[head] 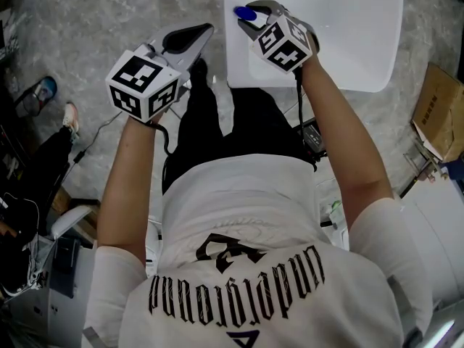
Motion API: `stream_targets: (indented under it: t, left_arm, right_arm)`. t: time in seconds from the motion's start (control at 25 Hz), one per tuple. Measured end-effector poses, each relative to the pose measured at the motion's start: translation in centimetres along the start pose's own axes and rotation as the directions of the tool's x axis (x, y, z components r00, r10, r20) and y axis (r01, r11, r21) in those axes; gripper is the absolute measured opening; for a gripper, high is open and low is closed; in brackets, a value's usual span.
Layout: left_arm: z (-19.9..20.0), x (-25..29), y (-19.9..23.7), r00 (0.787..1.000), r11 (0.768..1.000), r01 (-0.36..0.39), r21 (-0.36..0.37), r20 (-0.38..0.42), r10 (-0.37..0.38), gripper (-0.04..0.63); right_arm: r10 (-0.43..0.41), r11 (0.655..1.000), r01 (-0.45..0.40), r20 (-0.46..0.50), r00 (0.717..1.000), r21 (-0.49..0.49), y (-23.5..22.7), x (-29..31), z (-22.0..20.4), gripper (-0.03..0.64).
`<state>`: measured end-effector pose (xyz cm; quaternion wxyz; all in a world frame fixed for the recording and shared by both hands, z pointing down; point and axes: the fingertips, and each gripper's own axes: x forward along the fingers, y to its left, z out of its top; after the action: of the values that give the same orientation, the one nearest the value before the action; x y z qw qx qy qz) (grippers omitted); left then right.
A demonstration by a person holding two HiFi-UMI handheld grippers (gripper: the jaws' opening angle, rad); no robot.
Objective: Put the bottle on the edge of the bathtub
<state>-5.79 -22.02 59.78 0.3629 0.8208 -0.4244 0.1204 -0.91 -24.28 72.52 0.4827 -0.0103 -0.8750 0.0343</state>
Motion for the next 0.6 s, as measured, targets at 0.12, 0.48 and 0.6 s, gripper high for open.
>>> stream_targets:
  t: [0.12,0.48,0.6]
  left_arm:
    - [-0.3,-0.1,0.4,1.0,1.0,0.003,-0.004,-0.006,-0.003,0.008]
    - [-0.4,-0.9,-0.6,0.999,1.0,0.026,0.016,-0.021,-0.026,0.008]
    - [0.3,-1.9,-1.0,0.999,0.999,0.035,0.028,-0.023,-0.034,0.008]
  right_arm:
    - [-0.004,1.0,0.004,-0.005,1.0,0.007,0.1,0.4,0.1,0.152]
    - [-0.042,0.998,0.042,0.003,0.999,0.048,-0.2,-1.7,0.5,0.201]
    - [-0.067,0.995,0.066,0.002,0.998,0.08,-0.3,-3.3,0.6,0.209]
